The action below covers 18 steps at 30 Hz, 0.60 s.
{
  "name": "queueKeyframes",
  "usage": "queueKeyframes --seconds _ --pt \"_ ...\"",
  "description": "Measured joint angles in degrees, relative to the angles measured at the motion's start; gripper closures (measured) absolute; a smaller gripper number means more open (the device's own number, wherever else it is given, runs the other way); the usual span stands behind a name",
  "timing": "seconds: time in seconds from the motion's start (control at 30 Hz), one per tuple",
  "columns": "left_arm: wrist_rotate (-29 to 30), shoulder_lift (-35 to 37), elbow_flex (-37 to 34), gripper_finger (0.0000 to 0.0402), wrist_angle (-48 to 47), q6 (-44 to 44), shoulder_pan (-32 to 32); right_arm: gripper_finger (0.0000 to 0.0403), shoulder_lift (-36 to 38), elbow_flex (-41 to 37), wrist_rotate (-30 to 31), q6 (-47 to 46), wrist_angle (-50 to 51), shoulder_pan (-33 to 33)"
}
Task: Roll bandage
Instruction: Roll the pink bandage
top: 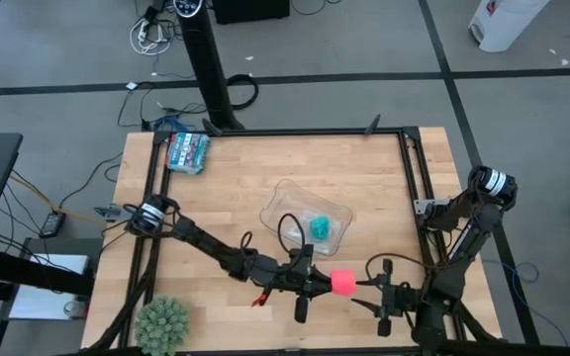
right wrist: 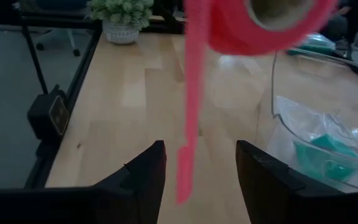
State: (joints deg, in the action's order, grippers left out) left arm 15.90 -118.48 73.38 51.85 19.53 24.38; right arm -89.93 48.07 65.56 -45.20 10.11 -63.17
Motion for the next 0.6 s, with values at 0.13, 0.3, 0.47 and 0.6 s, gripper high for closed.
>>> queueKeyframes --seconds 0.13,0.3,0.47,0.6 --pt "-0.02 0.00 0.00 0.0373 1.33 -0.01 0.00 0.0248 0.00 -3.75 1.37 0.82 -6.23 0.48" --pt "0.96 0.02 0.00 0.0373 1.49 -0.78 0.00 0.0325 0.00 -7.58 -0.23 8.40 -18.42 1.60" --pt "3.45 0.02 0.00 0.0373 1.49 -3.41 -0.02 0.0395 0.00 -9.59 -5.07 18.58 -29.95 3.43" --pt "5.52 0.02 0.00 0.0373 1.56 -4.84 -0.04 0.0399 0.02 -9.72 -7.24 21.19 -32.72 4.41"
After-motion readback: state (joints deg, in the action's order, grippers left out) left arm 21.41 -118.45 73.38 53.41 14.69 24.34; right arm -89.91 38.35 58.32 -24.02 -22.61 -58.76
